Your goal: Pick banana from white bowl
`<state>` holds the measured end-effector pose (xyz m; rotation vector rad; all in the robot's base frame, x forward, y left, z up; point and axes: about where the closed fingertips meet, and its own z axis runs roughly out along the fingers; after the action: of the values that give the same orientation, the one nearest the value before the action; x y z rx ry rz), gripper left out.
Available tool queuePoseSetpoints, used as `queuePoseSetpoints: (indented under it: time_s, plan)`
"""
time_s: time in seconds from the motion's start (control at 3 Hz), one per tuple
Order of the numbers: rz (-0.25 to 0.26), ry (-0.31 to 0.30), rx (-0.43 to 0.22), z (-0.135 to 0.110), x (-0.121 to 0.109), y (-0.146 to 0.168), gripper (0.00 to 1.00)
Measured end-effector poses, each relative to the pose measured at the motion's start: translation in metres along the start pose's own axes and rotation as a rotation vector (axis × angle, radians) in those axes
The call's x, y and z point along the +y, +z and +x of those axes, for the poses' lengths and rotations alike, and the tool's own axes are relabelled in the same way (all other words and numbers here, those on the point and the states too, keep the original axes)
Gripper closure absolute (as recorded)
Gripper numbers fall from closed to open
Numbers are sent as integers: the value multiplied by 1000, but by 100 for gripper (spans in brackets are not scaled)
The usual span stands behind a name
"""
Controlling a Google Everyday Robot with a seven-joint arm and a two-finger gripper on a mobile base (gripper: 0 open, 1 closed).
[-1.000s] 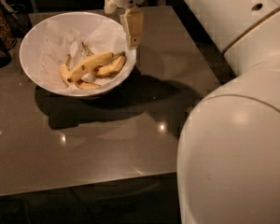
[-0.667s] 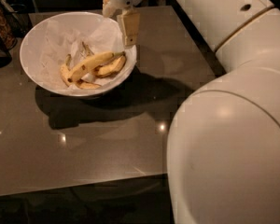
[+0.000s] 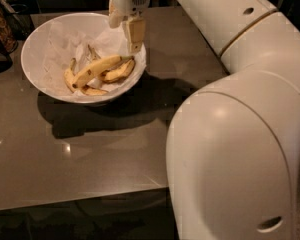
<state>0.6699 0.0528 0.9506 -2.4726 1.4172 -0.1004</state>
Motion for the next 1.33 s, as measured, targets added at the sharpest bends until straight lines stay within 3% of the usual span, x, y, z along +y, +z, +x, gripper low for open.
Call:
queuePoseSetpoints:
  time_s: [1.33]
  plan:
    - [-40, -18, -19, -9, -9, 18, 45]
